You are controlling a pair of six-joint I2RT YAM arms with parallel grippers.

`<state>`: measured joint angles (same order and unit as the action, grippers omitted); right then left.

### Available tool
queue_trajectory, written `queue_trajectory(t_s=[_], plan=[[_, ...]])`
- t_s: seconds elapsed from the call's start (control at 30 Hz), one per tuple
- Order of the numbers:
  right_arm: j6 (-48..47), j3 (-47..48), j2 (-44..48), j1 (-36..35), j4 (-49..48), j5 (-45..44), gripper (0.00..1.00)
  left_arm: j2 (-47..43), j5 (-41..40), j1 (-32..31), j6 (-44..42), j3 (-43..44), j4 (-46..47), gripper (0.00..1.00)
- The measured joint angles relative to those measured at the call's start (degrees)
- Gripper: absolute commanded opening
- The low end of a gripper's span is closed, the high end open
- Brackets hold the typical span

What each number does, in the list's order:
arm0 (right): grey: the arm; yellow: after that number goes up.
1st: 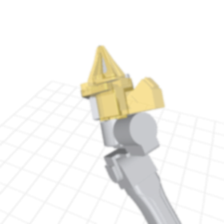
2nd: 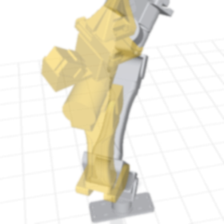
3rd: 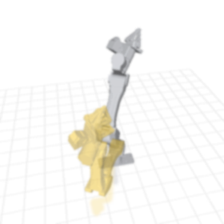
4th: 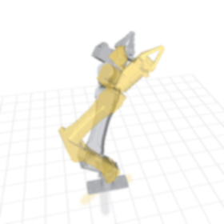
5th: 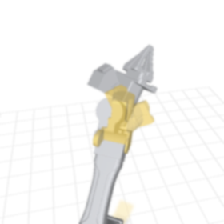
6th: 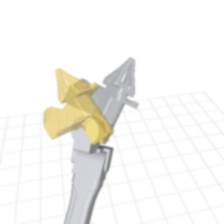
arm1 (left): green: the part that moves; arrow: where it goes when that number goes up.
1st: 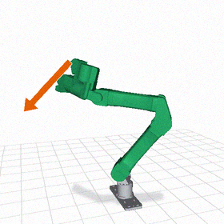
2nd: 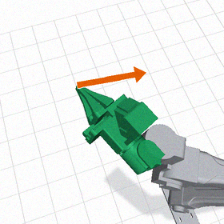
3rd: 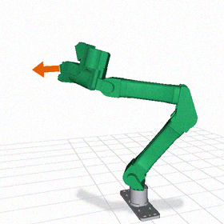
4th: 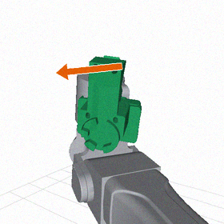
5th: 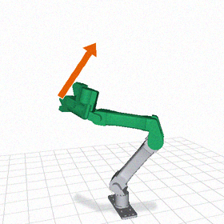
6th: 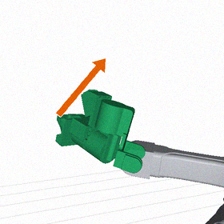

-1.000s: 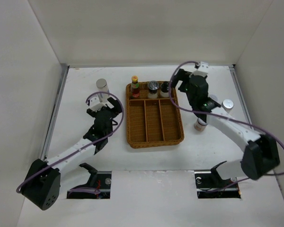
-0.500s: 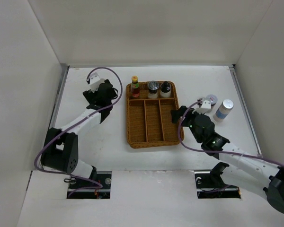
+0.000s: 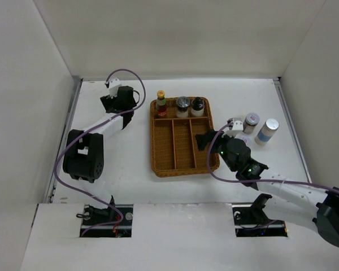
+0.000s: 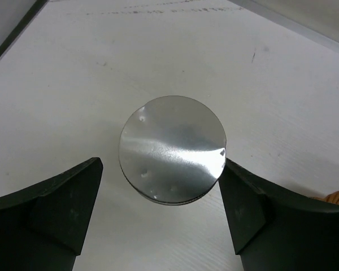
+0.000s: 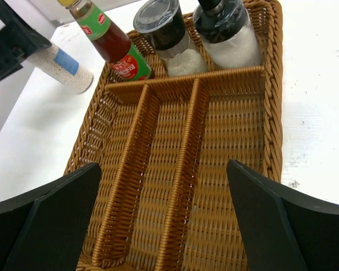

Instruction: Organize the condiment bottles

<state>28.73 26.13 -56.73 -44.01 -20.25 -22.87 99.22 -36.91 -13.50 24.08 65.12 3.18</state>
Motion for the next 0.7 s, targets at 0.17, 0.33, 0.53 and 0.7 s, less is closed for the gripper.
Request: queue_trajectory(t_s=[0.17, 0.33, 0.53, 0.7], plan=[[-0.31, -0.02, 0.00, 0.00, -0.70, 0.02, 1.00, 2.16, 1.31, 0.31, -1.86, 0.39, 2.45, 0.38], [-0.44, -0.07, 0.00, 0.00, -0.85, 0.00, 1.00, 0.04, 1.14, -0.57, -3.04, -3.54, 6.29, 0.26], [-0.46, -0.07, -0.13, 0.00, -1.05, 0.00, 1.00, -17.81, -3.69, -7.06, -3.96, -18.38, 4.46, 0.25], [-0.46, -0.07, -0.39, -0.35, -1.27, 0.00, 1.00, -32.04, -5.90, -18.23, -4.37, -19.96, 2.10, 0.26]])
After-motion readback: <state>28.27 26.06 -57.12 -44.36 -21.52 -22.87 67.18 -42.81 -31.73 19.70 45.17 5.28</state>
